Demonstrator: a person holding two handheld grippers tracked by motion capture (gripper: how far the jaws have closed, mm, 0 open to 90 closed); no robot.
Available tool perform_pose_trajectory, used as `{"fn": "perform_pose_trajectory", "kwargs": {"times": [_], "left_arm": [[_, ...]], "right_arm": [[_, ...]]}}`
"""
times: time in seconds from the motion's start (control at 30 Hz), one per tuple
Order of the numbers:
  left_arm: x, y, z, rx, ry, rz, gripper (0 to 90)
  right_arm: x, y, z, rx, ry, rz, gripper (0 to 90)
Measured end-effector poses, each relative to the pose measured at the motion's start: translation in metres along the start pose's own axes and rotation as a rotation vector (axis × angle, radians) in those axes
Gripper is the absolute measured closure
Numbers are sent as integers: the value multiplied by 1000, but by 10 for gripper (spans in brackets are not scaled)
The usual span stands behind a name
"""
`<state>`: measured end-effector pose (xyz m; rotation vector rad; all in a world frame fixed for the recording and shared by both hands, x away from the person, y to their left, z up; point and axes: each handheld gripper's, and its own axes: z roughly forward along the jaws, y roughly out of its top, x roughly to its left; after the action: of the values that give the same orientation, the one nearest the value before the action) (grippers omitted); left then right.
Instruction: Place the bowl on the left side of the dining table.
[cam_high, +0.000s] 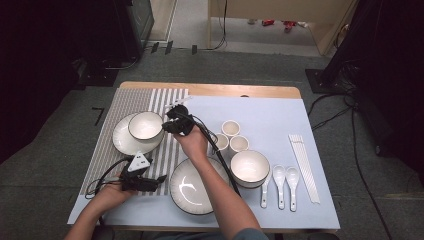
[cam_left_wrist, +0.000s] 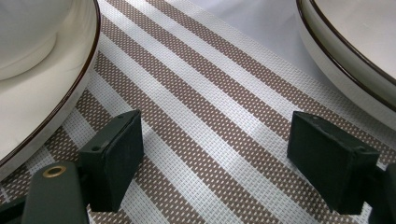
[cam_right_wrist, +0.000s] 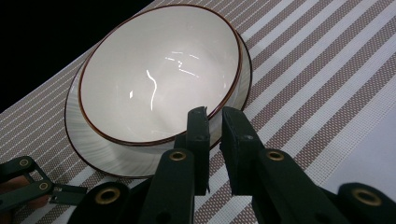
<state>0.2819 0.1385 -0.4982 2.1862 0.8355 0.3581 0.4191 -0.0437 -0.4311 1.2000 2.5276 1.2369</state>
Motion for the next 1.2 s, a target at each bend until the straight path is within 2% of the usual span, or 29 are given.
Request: {"fn": "perform_pose_trajectory", "kwargs": {"times": [0.33,0.4,0.57,1.03,1.2], "left_arm": [[0,0,0,0,0,0,188],[0,0,0,0,0,0,188],[0,0,0,0,0,0,188],[0,0,0,1,1,1,188],[0,0,0,0,1,1,188]], "right_arm": [[-1,0,4,-13,3,21,761],[0,0,4,-16,-5,20,740],[2,-1,3,-10,11,11,693],[8,-4,6,-22,23,-13,662],[10,-5,10,-27,32,-4,653]]}}
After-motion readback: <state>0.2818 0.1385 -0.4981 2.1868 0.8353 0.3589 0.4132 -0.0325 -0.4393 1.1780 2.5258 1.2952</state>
